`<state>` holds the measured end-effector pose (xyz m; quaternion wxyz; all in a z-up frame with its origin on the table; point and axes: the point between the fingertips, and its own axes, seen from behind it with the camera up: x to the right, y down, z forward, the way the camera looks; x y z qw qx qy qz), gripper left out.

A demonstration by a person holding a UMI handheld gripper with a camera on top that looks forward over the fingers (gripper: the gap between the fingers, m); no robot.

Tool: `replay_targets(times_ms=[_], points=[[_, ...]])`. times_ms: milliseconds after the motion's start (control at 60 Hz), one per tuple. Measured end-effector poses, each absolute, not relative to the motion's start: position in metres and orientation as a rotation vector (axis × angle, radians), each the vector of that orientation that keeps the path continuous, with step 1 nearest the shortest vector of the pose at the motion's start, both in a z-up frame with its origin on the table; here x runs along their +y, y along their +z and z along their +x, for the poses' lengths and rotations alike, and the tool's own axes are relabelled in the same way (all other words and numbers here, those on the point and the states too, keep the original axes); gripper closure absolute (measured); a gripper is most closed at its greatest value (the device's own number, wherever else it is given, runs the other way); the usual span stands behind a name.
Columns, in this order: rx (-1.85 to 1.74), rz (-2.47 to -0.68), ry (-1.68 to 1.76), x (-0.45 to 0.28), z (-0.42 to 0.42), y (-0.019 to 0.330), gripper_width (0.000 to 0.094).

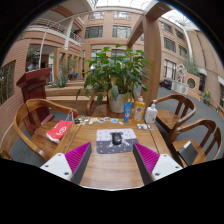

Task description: Arrange mouse

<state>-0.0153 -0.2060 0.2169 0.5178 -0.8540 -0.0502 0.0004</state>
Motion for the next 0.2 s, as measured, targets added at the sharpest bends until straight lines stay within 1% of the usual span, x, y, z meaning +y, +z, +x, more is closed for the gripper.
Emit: replay_targets(times_ms=[200], points=[[-0.146,-2.051,-0.024,-0.22,-0.015,0.211,0.0084]])
